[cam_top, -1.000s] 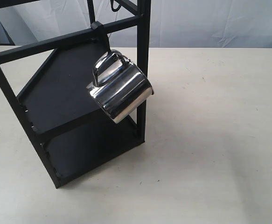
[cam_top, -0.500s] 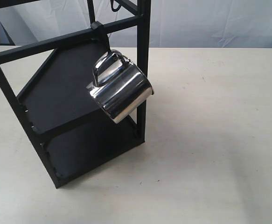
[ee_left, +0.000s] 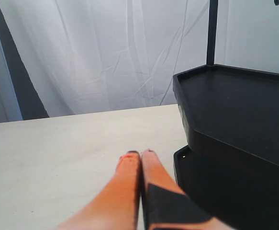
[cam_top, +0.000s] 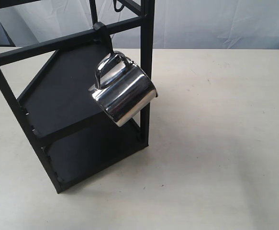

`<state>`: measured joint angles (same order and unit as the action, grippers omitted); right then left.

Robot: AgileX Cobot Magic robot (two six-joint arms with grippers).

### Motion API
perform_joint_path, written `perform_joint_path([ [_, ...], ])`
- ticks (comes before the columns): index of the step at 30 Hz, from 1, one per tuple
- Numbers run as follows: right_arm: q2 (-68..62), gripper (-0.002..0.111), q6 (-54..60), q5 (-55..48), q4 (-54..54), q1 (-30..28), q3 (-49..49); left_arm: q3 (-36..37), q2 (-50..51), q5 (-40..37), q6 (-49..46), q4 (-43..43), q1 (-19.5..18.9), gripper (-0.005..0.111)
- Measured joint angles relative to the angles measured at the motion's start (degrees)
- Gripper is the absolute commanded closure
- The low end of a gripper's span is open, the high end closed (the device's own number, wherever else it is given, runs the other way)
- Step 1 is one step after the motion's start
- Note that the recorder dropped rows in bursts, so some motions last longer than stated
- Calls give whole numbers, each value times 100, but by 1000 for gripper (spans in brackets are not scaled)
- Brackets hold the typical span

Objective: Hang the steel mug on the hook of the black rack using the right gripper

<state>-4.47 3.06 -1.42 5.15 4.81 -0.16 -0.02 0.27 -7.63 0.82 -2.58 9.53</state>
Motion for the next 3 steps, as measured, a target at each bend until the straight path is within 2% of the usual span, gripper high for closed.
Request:
perform_joint_path([
  [3, 0, 109, -821, -355, -1131, 0, 0, 0, 0, 0, 0, 0, 0, 105],
])
